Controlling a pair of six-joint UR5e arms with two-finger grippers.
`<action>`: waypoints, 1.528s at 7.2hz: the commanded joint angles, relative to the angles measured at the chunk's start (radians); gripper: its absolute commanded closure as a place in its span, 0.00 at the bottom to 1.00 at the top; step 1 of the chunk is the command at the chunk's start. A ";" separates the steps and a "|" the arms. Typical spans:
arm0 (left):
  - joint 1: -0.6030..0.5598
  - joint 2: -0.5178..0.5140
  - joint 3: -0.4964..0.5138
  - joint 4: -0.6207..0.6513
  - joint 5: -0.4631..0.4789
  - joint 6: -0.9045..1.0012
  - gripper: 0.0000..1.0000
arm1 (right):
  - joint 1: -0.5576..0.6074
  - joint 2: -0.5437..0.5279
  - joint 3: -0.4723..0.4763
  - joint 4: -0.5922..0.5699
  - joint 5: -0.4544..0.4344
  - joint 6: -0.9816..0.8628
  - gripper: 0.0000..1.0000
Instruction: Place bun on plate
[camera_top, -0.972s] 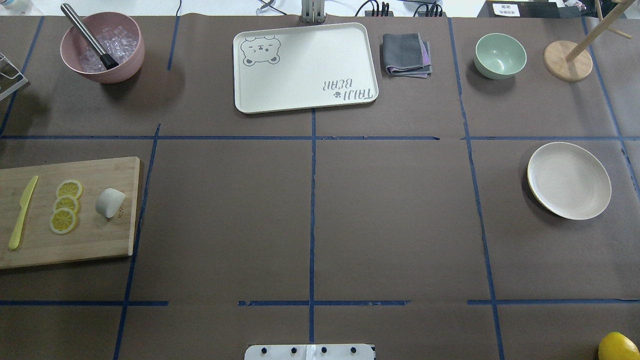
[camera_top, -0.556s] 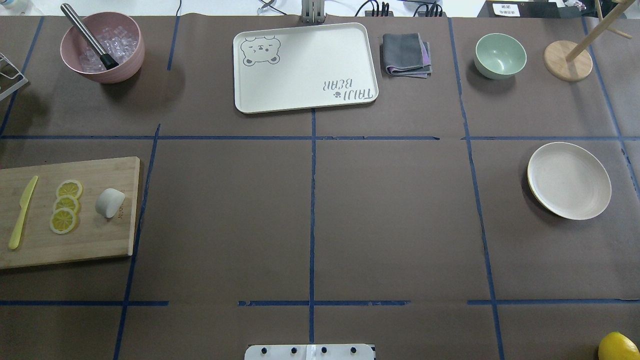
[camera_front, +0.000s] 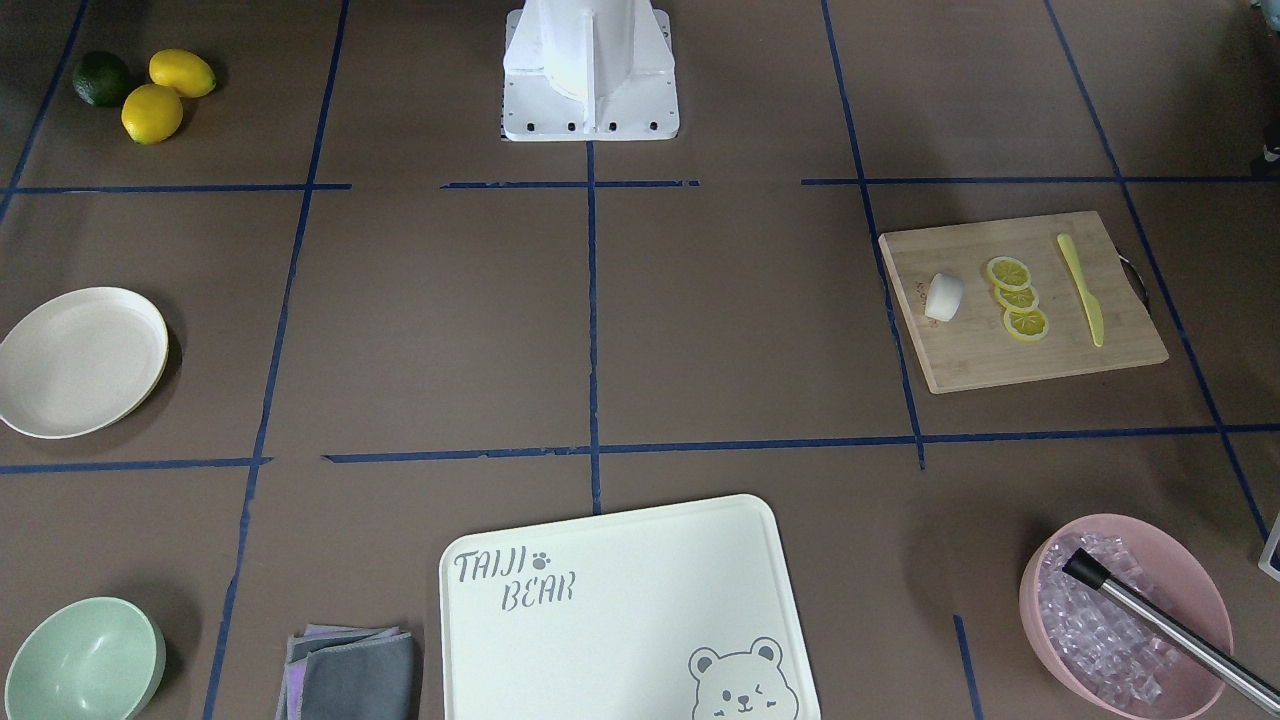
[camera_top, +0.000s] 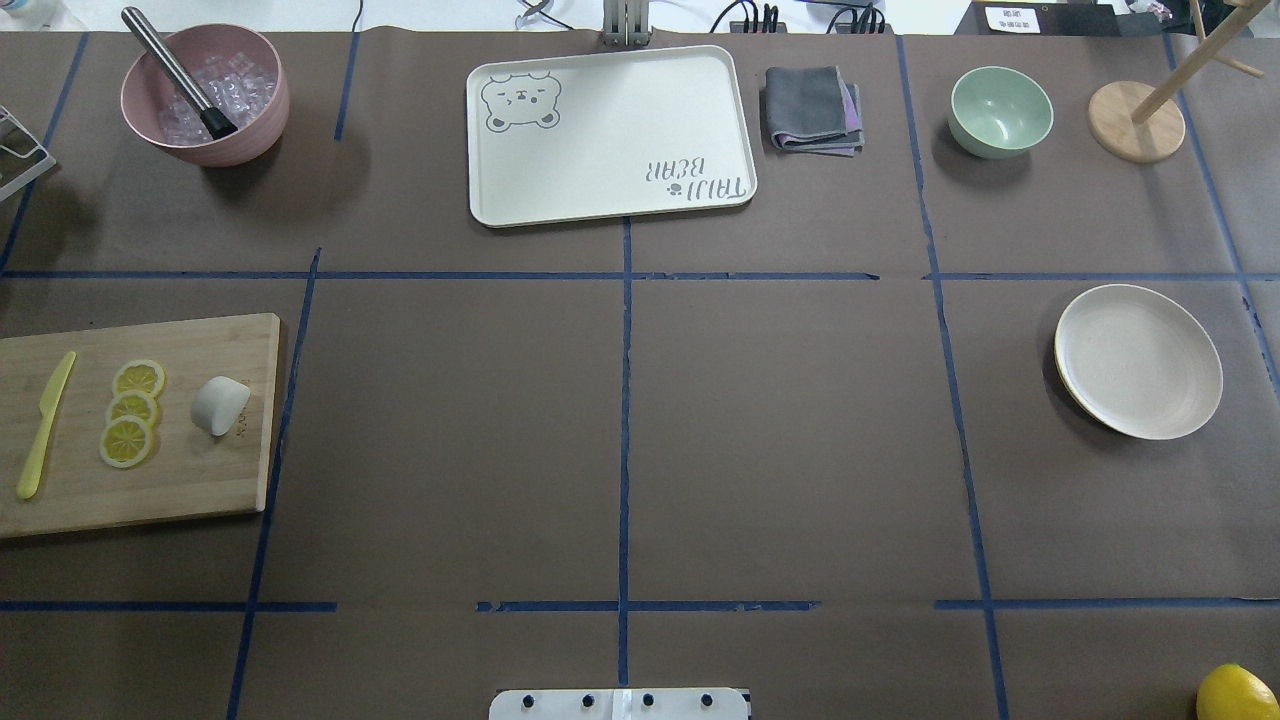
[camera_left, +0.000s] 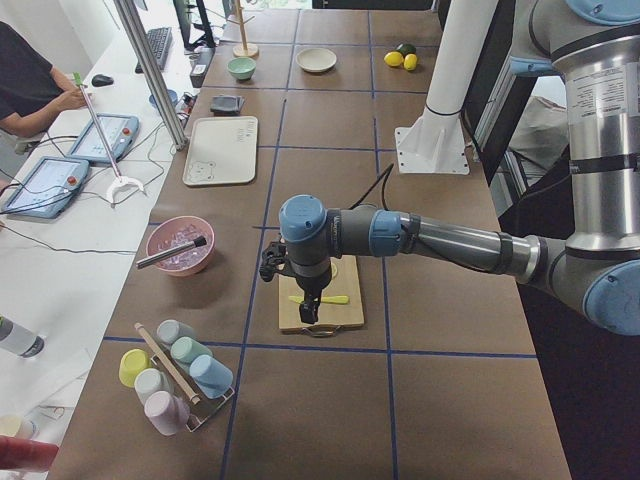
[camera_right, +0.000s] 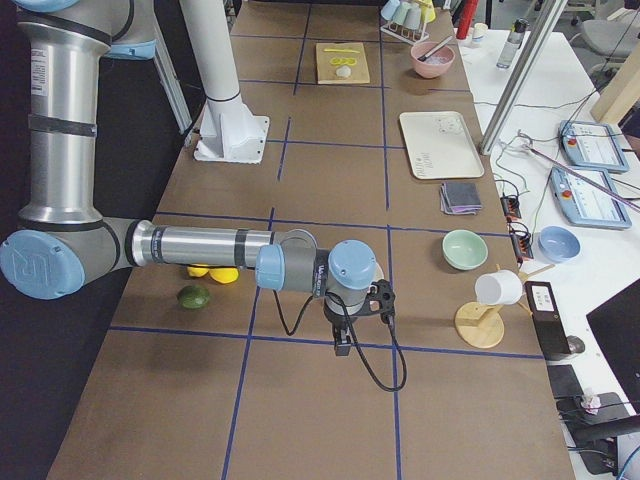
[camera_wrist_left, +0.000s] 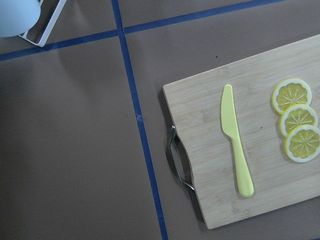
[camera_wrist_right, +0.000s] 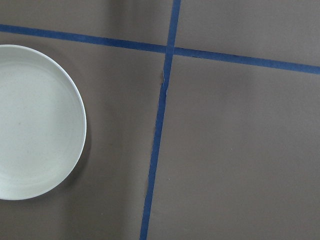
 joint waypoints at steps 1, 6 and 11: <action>0.000 0.001 -0.001 -0.009 -0.004 0.002 0.00 | -0.004 -0.002 -0.009 0.041 0.025 0.011 0.00; 0.000 0.005 -0.012 -0.009 -0.006 0.002 0.00 | -0.328 -0.001 -0.242 0.798 -0.027 0.831 0.05; 0.000 0.009 -0.012 -0.009 -0.004 0.004 0.00 | -0.403 0.024 -0.287 0.825 -0.044 0.865 0.10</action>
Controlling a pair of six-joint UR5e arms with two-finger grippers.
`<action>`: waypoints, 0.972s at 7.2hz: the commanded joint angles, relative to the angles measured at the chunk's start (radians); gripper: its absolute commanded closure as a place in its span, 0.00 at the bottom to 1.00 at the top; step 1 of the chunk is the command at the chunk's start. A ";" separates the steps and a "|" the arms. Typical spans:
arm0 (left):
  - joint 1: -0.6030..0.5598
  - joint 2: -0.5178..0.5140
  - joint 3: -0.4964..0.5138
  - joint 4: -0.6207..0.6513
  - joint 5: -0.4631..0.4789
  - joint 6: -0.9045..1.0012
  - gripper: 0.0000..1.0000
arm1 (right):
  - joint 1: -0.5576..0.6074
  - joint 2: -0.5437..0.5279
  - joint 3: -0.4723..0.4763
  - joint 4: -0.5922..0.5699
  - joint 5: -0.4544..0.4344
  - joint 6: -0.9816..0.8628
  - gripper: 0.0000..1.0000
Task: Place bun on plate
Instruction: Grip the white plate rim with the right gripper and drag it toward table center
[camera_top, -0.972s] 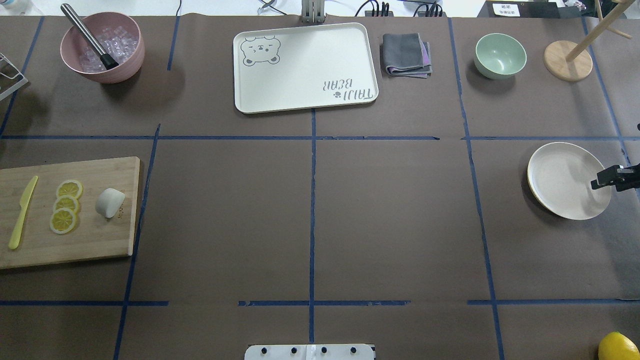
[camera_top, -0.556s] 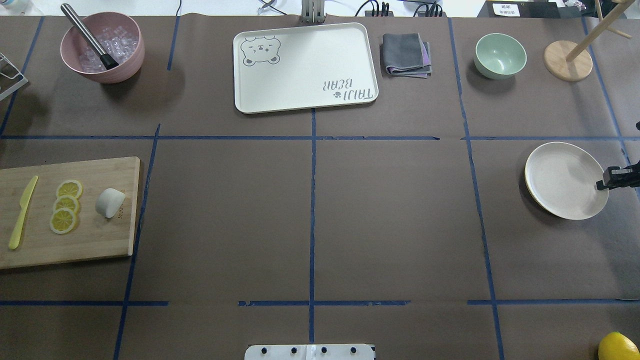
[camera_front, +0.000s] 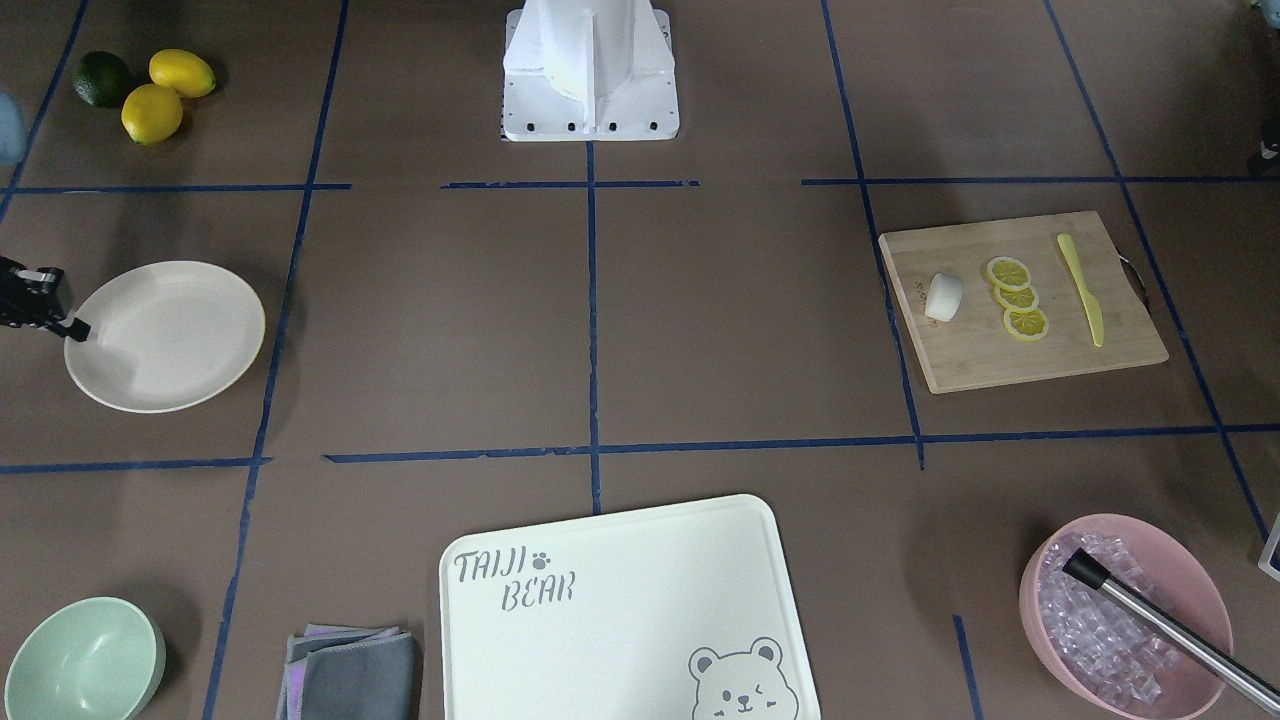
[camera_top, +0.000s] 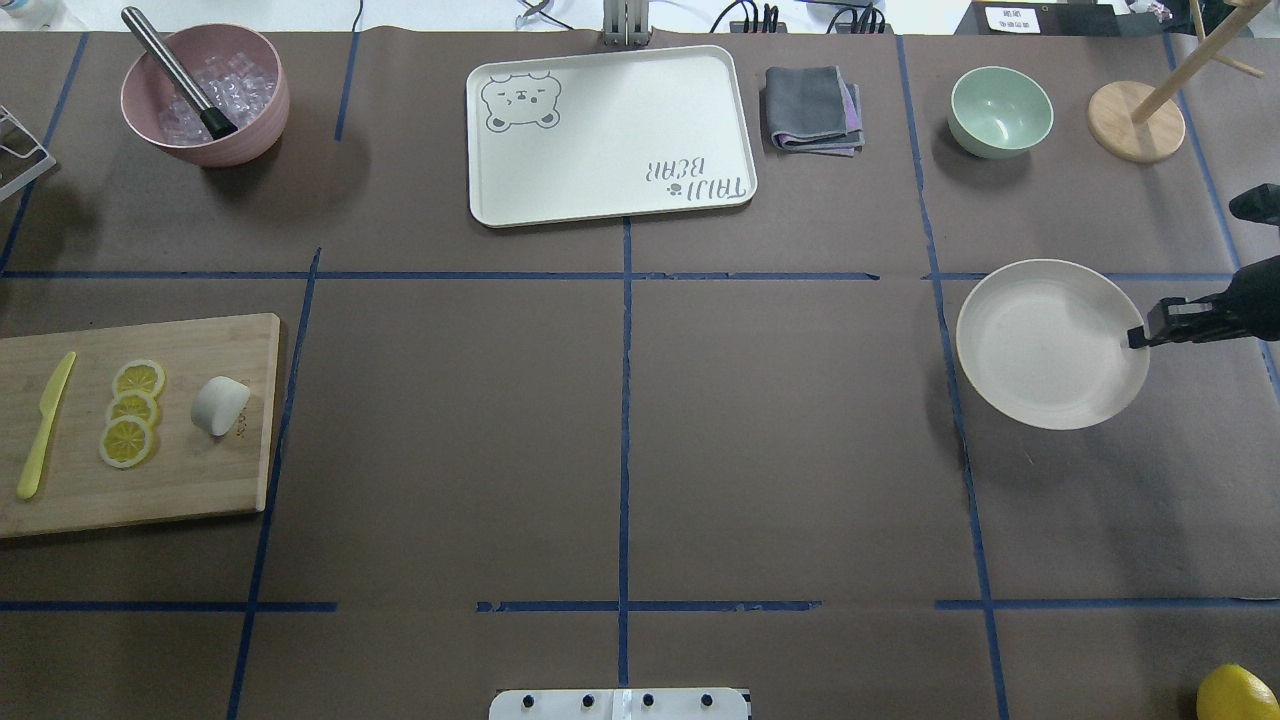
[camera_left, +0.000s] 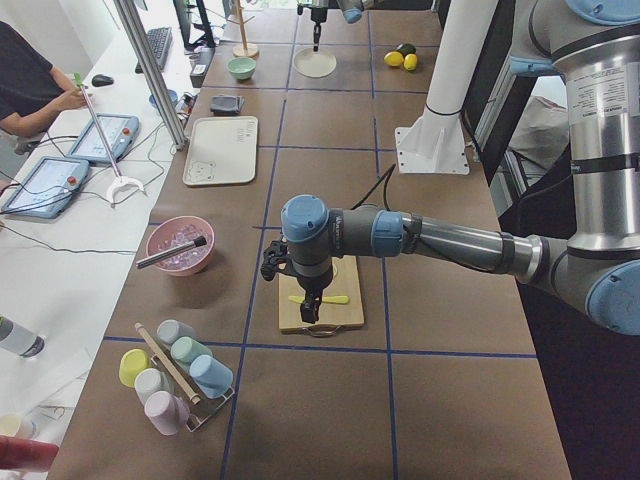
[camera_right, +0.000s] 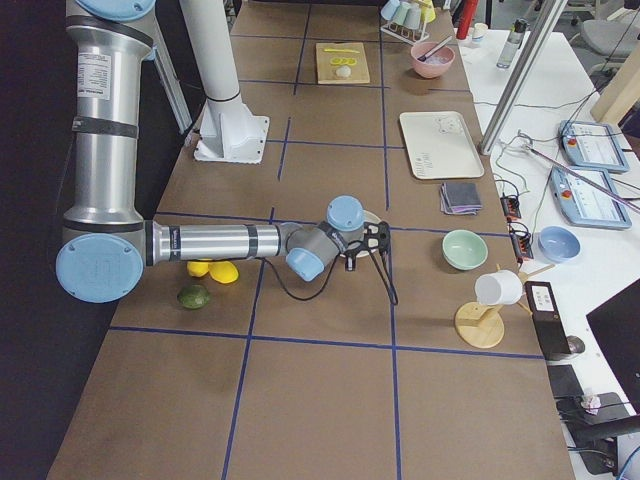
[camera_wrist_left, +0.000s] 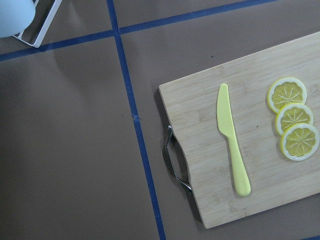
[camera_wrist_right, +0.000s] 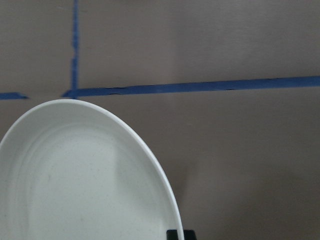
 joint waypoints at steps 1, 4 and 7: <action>0.000 0.000 -0.003 -0.001 0.000 0.004 0.00 | -0.219 0.159 0.080 -0.007 -0.116 0.328 1.00; 0.000 0.000 -0.008 -0.001 -0.001 0.006 0.00 | -0.454 0.479 -0.005 -0.252 -0.302 0.459 1.00; 0.000 0.001 -0.018 -0.001 -0.001 0.004 0.00 | -0.490 0.573 -0.116 -0.265 -0.349 0.481 1.00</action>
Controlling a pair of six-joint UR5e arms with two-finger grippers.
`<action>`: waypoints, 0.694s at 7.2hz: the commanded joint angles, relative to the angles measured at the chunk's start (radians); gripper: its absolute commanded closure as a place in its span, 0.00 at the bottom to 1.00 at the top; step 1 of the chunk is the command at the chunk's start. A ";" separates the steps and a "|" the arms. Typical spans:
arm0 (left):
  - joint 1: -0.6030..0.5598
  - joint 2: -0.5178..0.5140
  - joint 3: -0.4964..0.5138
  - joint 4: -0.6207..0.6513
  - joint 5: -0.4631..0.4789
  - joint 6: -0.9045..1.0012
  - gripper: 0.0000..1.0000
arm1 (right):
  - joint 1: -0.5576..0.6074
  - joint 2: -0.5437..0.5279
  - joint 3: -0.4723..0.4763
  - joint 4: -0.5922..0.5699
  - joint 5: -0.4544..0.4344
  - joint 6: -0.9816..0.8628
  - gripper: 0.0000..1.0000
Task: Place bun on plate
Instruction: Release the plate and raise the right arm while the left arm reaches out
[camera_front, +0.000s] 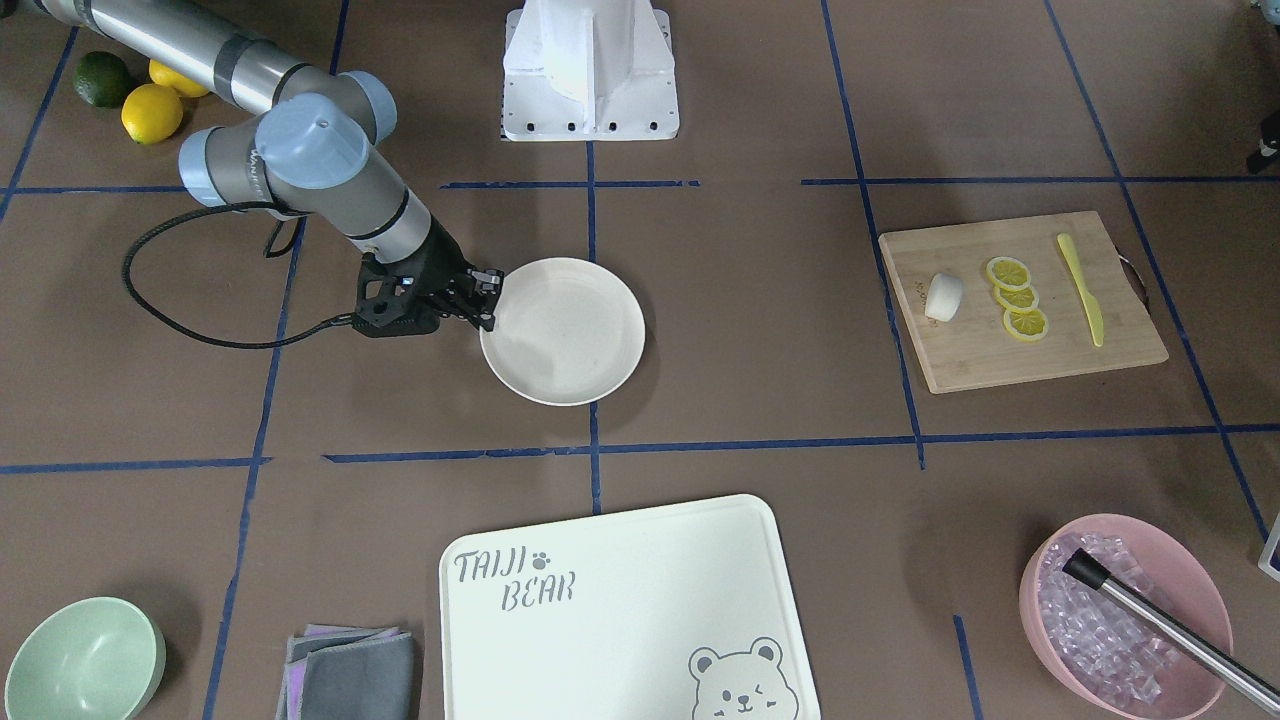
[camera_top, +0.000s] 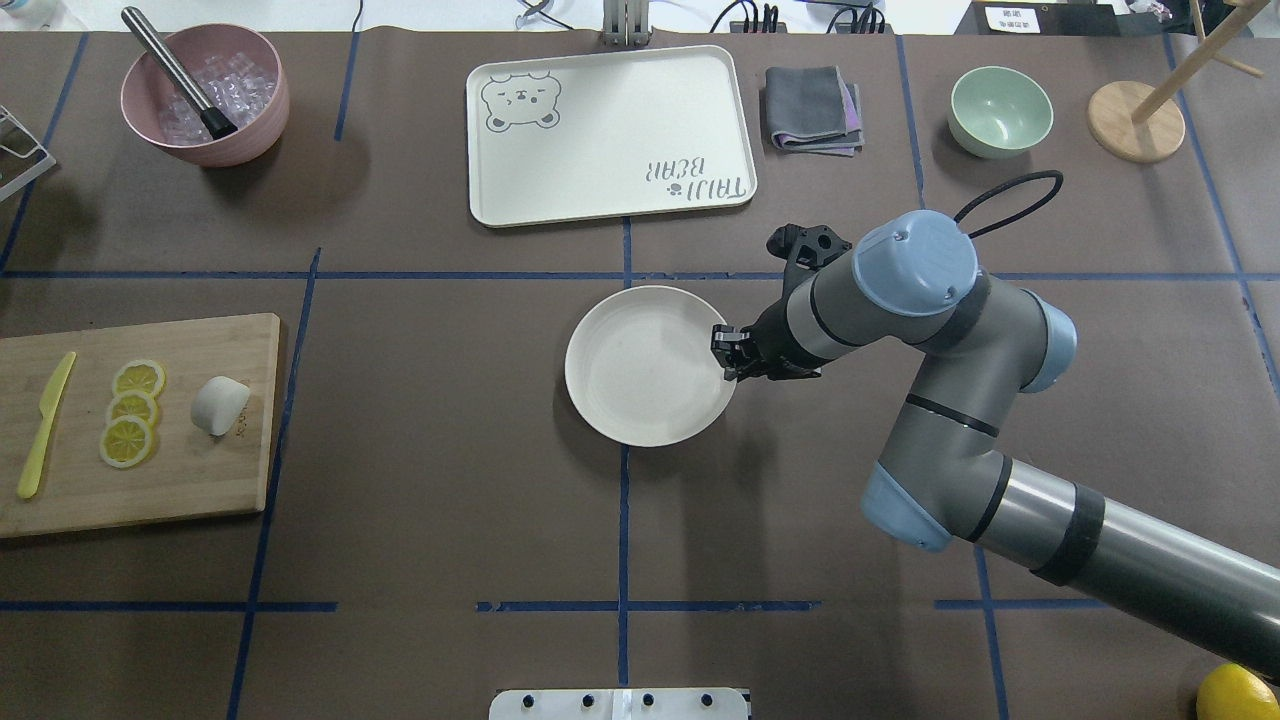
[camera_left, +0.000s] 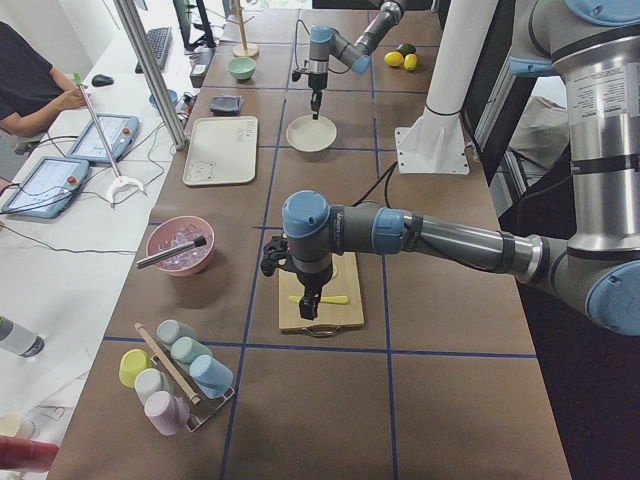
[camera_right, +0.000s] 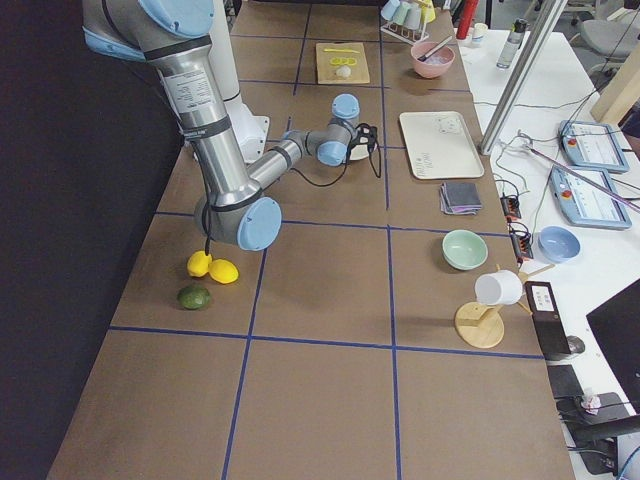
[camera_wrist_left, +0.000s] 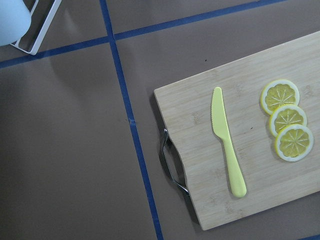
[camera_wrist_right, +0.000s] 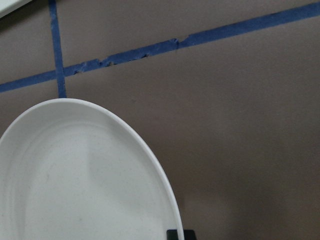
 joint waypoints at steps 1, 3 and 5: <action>0.000 0.001 -0.002 0.000 0.000 -0.005 0.00 | -0.019 0.025 -0.020 -0.006 -0.014 0.018 1.00; 0.000 0.000 -0.013 0.000 -0.002 -0.009 0.00 | -0.033 0.033 -0.020 -0.006 -0.014 0.030 0.96; 0.005 -0.012 -0.011 0.002 -0.015 -0.029 0.00 | -0.033 0.033 -0.012 -0.008 -0.012 0.035 0.01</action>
